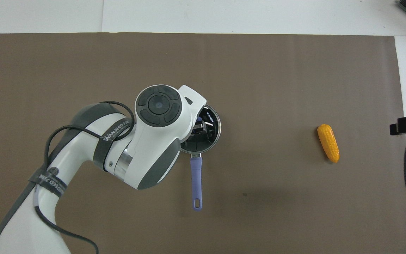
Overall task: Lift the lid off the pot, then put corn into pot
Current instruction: 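Close the left gripper on the lid knob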
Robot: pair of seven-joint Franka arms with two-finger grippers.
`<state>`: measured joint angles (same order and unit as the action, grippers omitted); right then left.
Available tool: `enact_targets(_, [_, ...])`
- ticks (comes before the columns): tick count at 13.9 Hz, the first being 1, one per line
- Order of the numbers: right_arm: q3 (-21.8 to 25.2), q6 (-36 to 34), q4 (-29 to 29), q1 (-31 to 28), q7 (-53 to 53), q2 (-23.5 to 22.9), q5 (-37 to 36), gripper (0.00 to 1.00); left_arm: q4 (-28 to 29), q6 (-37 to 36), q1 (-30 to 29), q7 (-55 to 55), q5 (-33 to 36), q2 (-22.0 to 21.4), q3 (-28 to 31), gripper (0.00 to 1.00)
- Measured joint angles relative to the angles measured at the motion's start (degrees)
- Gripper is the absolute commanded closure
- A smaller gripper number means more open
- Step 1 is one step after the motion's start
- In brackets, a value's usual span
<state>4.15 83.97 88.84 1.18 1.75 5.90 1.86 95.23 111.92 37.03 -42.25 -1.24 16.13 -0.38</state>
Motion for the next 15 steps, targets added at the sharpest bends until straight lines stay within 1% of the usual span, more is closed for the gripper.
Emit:
enact_targets(2, [0.0,0.0,0.0,0.0,0.0,0.0,0.0,0.0,-2.17,0.03,0.47,-0.85,0.0,2.09,-0.03,0.0])
enact_targets(6, [0.0,0.0,0.0,0.0,0.0,0.0,0.0,0.0,-4.3,0.19,0.48,-1.49,-0.34,4.49,0.07,0.0])
enact_targets(15, [0.0,0.0,0.0,0.0,0.0,0.0,0.0,0.0,-5.71,1.6,0.7,-3.54,-1.0,7.21,0.05,0.0])
